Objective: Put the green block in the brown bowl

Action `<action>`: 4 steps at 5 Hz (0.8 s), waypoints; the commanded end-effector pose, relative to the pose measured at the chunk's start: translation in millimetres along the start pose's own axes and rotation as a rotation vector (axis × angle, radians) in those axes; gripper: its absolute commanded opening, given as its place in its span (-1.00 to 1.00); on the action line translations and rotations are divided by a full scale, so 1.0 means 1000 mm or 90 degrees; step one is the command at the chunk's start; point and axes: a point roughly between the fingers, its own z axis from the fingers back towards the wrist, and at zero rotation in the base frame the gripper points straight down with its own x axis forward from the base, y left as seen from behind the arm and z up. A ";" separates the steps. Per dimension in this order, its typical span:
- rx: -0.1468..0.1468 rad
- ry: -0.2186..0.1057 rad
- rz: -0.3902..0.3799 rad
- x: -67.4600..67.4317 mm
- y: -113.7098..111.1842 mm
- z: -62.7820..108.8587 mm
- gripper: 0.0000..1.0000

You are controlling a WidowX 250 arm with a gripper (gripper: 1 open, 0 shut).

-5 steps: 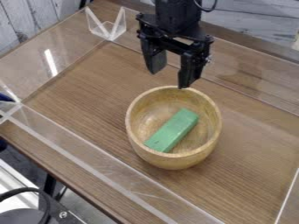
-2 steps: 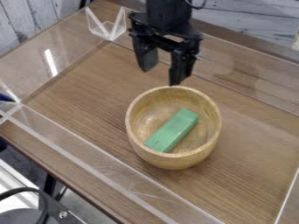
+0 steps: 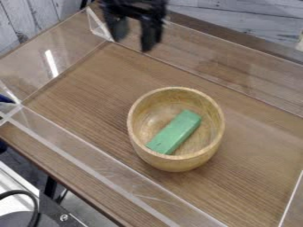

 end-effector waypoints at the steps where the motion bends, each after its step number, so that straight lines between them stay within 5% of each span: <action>1: 0.018 -0.035 0.027 0.010 0.035 0.009 -1.00; 2: 0.021 -0.035 0.042 0.017 0.052 0.001 1.00; 3: 0.024 -0.030 0.049 0.030 0.062 -0.013 -1.00; 4: 0.026 -0.030 0.056 0.044 0.068 -0.020 1.00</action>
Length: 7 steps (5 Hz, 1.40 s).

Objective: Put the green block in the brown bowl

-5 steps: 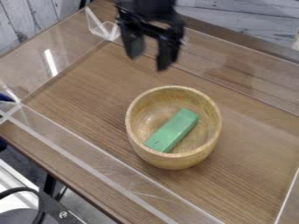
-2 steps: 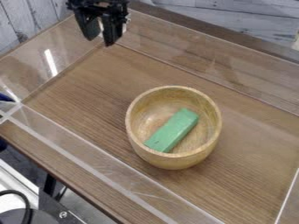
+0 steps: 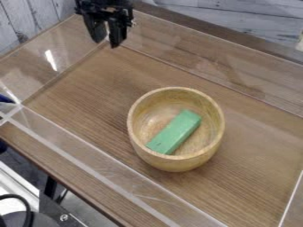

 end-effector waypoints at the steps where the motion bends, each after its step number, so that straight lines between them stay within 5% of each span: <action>1: 0.019 -0.050 0.006 0.015 0.010 0.021 1.00; 7: -0.015 -0.047 0.008 0.018 0.002 0.020 1.00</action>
